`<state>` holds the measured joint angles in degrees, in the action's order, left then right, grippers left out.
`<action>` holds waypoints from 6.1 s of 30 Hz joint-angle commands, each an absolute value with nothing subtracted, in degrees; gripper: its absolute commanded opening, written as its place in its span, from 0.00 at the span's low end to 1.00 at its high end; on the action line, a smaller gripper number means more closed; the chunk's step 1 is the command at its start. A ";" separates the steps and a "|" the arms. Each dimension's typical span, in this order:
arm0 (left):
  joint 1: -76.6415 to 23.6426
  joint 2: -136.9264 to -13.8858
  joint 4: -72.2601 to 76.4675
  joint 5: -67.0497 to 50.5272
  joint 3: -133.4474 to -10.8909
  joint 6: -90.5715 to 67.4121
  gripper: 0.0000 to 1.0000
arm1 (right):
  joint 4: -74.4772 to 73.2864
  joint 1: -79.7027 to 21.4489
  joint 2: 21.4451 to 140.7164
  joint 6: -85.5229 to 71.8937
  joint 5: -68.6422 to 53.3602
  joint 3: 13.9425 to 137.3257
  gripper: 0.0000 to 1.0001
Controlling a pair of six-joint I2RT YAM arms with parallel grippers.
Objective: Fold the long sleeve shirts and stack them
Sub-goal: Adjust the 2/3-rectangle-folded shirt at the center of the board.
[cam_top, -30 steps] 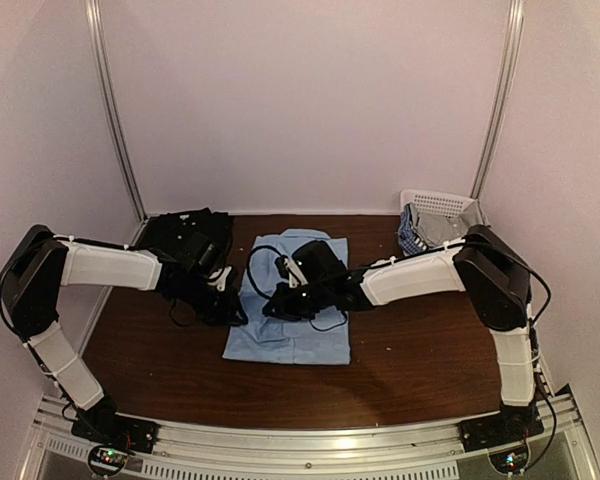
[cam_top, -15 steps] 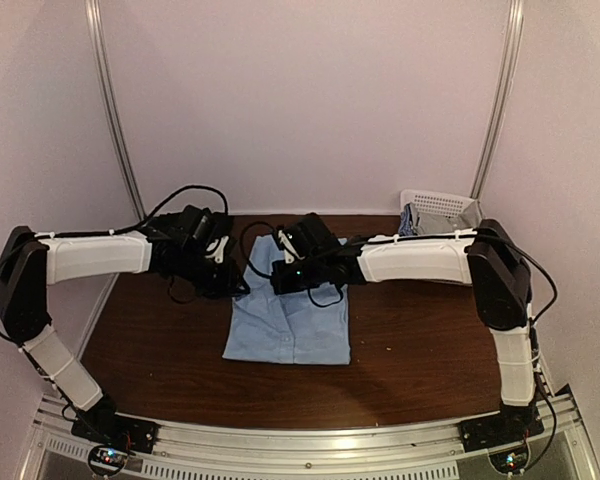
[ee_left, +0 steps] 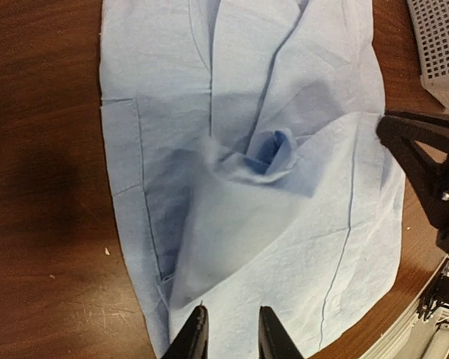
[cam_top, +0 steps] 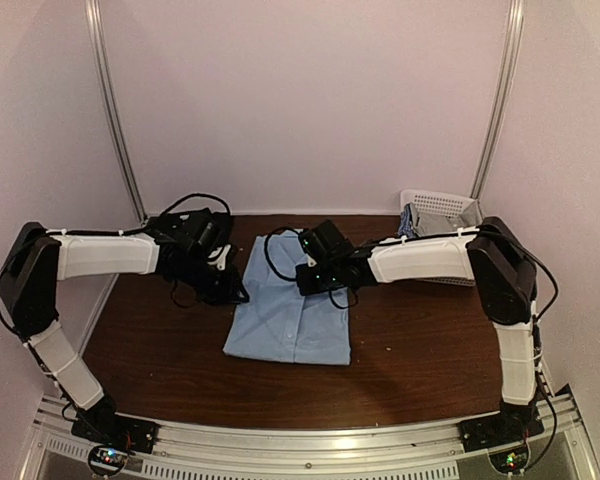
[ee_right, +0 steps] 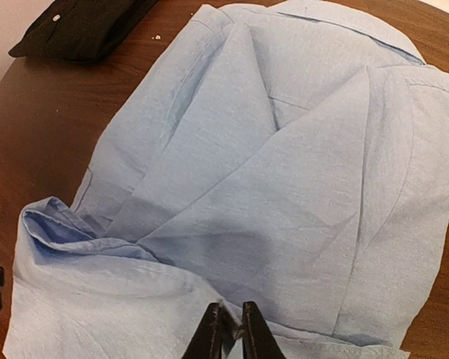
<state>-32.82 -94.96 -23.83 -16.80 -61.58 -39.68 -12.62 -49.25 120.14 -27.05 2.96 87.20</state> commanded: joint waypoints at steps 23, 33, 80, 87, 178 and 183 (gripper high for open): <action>-30.50 -115.74 -20.41 -17.19 -74.98 -34.62 0.23 | -12.04 -45.37 113.18 -30.35 -1.98 71.11 0.33; -30.50 -111.95 -21.06 -17.12 -75.62 -34.27 0.24 | -16.02 -45.92 109.20 -27.99 0.43 72.54 0.49; -30.59 -89.31 -24.22 -17.37 -53.74 -35.65 0.26 | -23.15 -45.44 122.90 8.25 -9.91 90.92 0.31; -30.59 -87.73 -24.24 -18.13 -51.24 -36.19 0.26 | -23.38 -45.44 123.24 8.00 -9.52 91.29 0.06; -33.13 -83.21 -23.17 -19.60 -41.92 -37.43 0.27 | -12.25 -41.39 125.58 -32.02 -12.73 89.46 0.32; -33.13 -82.02 -23.08 -19.58 -41.71 -38.25 0.31 | -13.77 -42.03 118.42 -31.34 -10.95 87.39 0.38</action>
